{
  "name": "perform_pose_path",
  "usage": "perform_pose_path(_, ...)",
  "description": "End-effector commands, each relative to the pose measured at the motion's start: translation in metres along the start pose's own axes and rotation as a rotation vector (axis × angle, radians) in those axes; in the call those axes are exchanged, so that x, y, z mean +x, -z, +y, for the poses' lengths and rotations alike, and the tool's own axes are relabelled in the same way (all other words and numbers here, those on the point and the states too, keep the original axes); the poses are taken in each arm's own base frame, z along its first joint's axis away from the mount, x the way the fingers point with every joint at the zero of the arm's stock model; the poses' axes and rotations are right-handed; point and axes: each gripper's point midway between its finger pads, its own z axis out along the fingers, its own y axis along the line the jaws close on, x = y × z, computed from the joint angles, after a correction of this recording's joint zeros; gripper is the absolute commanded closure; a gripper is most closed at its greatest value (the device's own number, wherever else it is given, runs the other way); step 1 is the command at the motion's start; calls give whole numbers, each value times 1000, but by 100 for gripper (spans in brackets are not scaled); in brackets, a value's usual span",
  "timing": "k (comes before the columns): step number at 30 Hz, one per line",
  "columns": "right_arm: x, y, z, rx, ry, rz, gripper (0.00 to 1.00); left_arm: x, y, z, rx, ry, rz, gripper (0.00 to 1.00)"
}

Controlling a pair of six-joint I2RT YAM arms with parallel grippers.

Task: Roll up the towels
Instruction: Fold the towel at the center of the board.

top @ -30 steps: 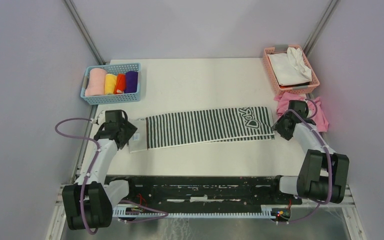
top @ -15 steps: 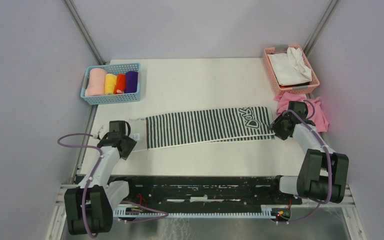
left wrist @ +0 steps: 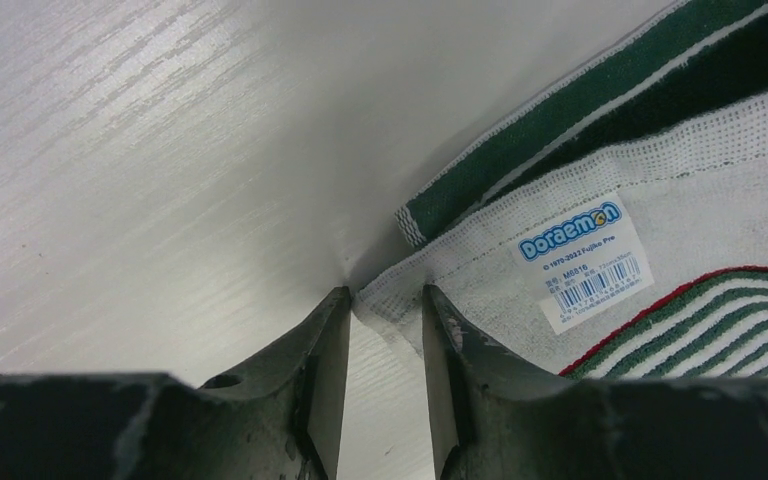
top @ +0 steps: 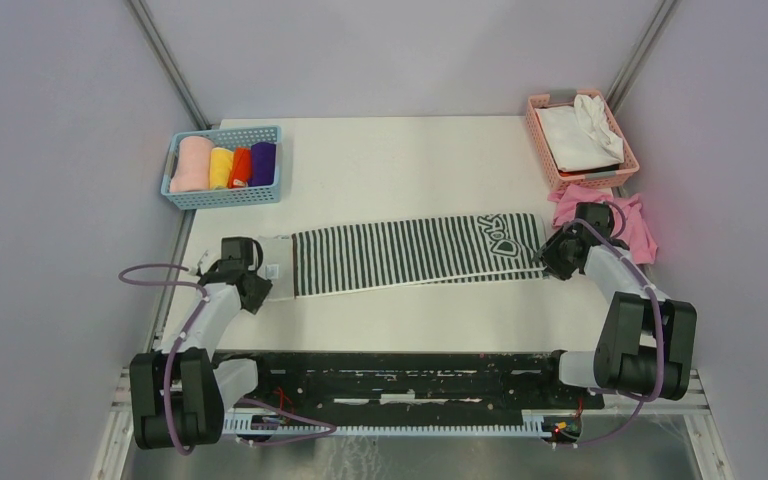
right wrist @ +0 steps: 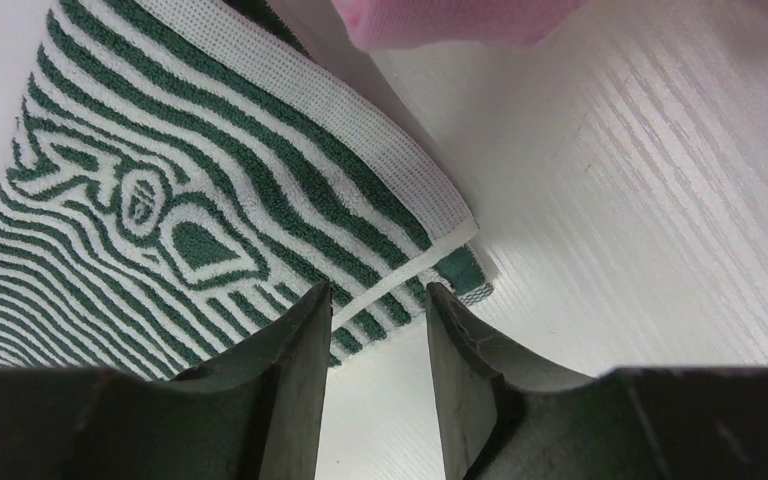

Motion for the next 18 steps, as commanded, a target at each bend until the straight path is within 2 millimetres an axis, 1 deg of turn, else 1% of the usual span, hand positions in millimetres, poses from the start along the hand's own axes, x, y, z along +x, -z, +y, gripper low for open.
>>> perform_pose_path(1, -22, 7, 17, -48, -8, -56, 53, -4, -5, 3, -38, 13, -12, 65)
perform_pose_path(2, -22, 7, 17, -47, -9, -58, 53, -3, -6, 4, -41, 7, -8, 69)
perform_pose_path(4, -23, 7, 16, -44, -9, -61, 53, -4, -6, 3, -42, 0, -13, 81)
perform_pose_path(6, -25, 9, 14, -26, -1, -67, 53, -12, -3, -4, -22, -12, -31, 91)
perform_pose_path(8, -28, 11, 10, 2, 13, -80, 54, -23, 3, -13, 1, -31, -58, 97)
perform_pose_path(11, -32, 11, 1, 46, 28, -101, 54, -38, 13, -24, 25, -67, -92, 97)
perform_pose_path(14, -37, 10, -6, 86, 43, -120, 58, -50, 21, -32, 39, -108, -116, 97)
perform_pose_path(18, -42, 4, -10, 115, 56, -120, 65, -55, 27, -39, 70, -125, -134, 97)
